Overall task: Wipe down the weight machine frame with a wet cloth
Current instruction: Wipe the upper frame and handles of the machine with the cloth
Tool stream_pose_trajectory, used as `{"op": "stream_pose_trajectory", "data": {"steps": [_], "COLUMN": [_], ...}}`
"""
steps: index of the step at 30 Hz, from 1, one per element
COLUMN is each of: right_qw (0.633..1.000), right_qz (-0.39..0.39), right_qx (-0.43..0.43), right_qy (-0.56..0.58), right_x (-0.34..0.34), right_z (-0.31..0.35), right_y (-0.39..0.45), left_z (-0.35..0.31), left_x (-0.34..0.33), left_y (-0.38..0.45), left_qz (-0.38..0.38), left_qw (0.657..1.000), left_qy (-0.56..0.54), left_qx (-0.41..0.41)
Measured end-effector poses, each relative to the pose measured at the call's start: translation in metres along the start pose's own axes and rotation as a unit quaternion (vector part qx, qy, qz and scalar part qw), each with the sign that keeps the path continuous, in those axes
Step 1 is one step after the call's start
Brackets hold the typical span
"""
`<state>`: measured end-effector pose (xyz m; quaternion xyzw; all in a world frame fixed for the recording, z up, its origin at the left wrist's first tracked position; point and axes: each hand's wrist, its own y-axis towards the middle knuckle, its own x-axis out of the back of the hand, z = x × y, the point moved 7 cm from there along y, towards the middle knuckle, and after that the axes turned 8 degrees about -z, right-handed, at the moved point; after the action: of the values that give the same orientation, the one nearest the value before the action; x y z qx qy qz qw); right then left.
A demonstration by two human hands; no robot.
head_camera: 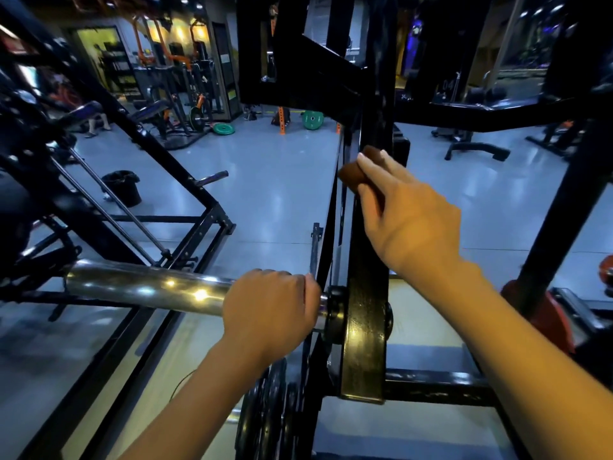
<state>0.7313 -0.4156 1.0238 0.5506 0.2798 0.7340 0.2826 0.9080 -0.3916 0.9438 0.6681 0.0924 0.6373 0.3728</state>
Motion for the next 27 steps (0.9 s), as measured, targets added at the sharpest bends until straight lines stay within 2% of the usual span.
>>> {"op": "stream_pose_trajectory", "data": {"steps": [4,8,13,17,20,22,23,25,27], "right_qw": [0.999,0.998,0.998,0.995,0.986,0.951,0.928,0.875,0.808], "right_qz": [-0.043,-0.033,-0.018,-0.006,0.030,0.032,0.040,0.104,0.215], "right_qx": [-0.009,-0.016,-0.011,0.041,-0.017,-0.121,-0.170,-0.247,-0.286], "right_qy": [0.021,0.042,0.060,0.091,0.166,0.284,0.329,0.404,0.468], "right_x": [-0.001,-0.006,0.003,0.016,0.022,0.030,0.035,0.041,0.042], "right_z": [-0.011,-0.014,-0.010,-0.006,-0.025,-0.040,-0.043,-0.042,-0.032], "right_y": [0.037,0.067,-0.003,-0.075,-0.083,-0.076,-0.073,-0.065,-0.064], "left_z": [0.000,-0.001,0.000,-0.001,0.003,0.003,-0.003,-0.019,-0.035], "left_x": [-0.001,0.005,0.007,0.005,0.012,0.023,0.029,0.043,0.062], "left_y": [0.001,0.001,0.000,-0.001,0.002,0.006,0.009,0.018,0.026], "left_qz": [0.011,0.015,-0.008,0.025,0.045,0.035,0.027,0.025,-0.009], "left_qw": [1.000,1.000,1.000,0.999,0.990,0.962,0.954,0.955,0.959], "left_qy": [-0.003,-0.014,-0.027,-0.033,-0.117,-0.254,-0.290,-0.296,-0.272], "left_qx": [0.007,0.007,0.009,0.012,0.060,0.095,0.077,-0.004,-0.085]}}
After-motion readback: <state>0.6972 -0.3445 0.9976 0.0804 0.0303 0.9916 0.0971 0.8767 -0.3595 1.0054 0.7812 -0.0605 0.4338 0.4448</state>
